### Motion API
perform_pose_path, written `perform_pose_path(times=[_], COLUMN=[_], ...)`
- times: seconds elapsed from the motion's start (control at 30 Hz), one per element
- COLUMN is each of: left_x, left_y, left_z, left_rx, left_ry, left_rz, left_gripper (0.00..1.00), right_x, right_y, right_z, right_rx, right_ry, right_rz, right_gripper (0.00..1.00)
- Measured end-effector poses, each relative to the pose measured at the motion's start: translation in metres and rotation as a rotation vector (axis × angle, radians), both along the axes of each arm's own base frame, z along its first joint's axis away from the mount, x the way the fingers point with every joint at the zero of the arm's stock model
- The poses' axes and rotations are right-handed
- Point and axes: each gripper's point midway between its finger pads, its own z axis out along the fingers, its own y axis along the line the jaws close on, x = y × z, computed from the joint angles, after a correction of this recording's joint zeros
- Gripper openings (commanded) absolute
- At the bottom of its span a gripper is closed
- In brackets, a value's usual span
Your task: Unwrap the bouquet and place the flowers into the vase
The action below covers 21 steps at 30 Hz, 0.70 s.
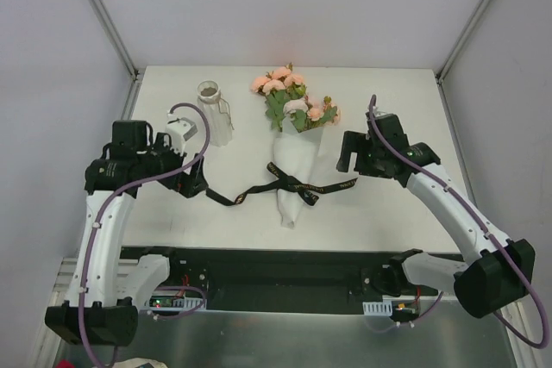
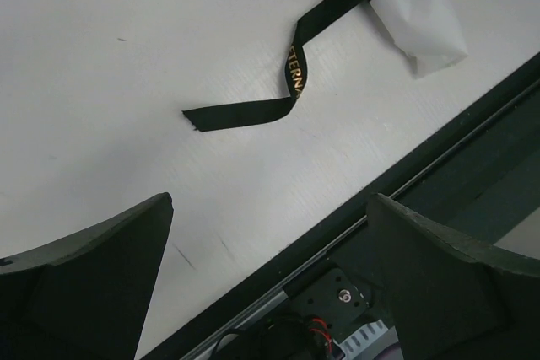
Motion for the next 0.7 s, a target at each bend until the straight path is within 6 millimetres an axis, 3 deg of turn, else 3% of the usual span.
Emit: perform_pose_path(times=[0.33, 0.57, 0.63, 0.7], left_x=[0.004, 0.016, 0.02, 0.024], left_y=[-0.05, -0.089, -0.097, -0.105], left_z=[-0.035, -0.08, -0.097, -0.113], left_rx=[0.02, 0.102, 0.13, 0.158], left_ry=[0.181, 0.269, 0.297, 0.32], left_rz=[-0.253, -0.422, -0.451, -0.48], left_gripper=[0.99, 0.99, 0.99, 0.99], right_x=[-0.027, -0.03, -0.031, -0.032], right_y=[0.018, 0.012, 0.006, -0.001], right_z=[-0.047, -0.05, -0.051, -0.054], right_rx=[-0.05, -0.111, -0.129, -0.161], right_ry=[-0.019, -0.099, -0.122, -0.135], right_rz=[0.074, 0.08, 0.068, 0.052], right_gripper=[0.95, 0.87, 0.79, 0.81])
